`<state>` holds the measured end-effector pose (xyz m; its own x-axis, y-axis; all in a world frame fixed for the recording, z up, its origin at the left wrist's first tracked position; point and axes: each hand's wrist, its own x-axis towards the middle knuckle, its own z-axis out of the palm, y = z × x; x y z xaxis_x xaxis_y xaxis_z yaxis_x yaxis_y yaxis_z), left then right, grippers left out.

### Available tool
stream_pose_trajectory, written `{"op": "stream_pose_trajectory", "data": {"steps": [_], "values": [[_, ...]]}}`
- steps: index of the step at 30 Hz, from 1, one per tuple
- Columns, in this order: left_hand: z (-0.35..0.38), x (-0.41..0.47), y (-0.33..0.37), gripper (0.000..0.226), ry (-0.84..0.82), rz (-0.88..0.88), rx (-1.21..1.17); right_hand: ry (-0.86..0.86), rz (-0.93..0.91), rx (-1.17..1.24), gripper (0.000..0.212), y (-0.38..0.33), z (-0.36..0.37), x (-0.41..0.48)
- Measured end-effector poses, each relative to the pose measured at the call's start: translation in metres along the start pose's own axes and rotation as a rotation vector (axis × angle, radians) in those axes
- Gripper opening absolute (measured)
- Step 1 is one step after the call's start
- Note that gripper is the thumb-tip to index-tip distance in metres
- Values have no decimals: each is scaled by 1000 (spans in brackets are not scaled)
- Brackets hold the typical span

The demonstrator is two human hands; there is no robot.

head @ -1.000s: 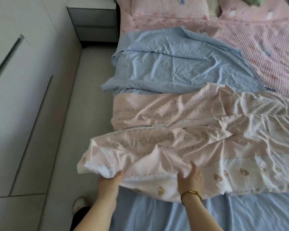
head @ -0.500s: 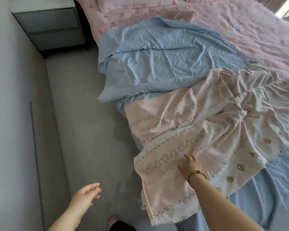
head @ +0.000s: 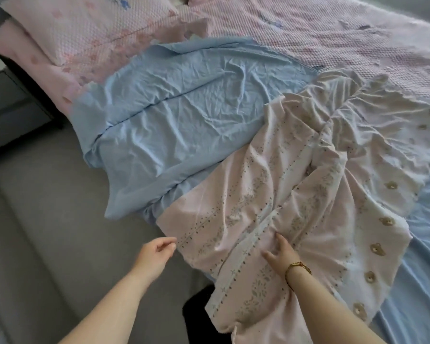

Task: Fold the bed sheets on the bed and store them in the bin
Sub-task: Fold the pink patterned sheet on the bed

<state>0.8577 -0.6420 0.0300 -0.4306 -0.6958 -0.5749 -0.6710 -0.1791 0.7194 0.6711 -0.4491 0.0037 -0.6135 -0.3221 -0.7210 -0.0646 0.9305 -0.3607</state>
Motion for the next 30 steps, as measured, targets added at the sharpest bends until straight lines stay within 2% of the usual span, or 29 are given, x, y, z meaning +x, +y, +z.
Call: {"op": "stream_pose_trajectory", "data": {"steps": [3,7,11,13,15,16,19,20,21,23,25,27,29,30], "values": [[6,56,24,27,-63,22,128,-43,100,-97,77,-14,0,17],[24,112,53,46,-195,44,360,-73,193,-104,82,-25,2,24],[48,146,68,69,-276,29,542,5,292,-51,79,-31,2,32],[58,160,74,74,-263,40,605,58,365,-67,81,-42,5,32],[65,172,83,68,-256,3,526,101,456,-109,87,-57,18,31],[66,176,89,63,-305,-14,503,103,524,-94,90,-68,31,29],[52,176,108,32,-493,74,529,155,646,-16,83,-97,63,25],[41,173,116,19,-529,123,499,238,662,26,79,-99,69,23],[29,166,125,6,-566,171,457,298,664,53,73,-98,71,21],[-1,154,135,17,-619,282,419,470,643,155,59,-96,68,13],[-32,141,144,22,-576,361,340,642,549,232,50,-96,68,0],[-63,143,147,20,-487,381,299,847,387,221,51,-104,78,-16],[-89,160,142,10,-401,383,362,860,320,133,56,-115,94,-26],[-99,171,134,5,-369,375,424,803,279,47,58,-121,102,-30]]}}
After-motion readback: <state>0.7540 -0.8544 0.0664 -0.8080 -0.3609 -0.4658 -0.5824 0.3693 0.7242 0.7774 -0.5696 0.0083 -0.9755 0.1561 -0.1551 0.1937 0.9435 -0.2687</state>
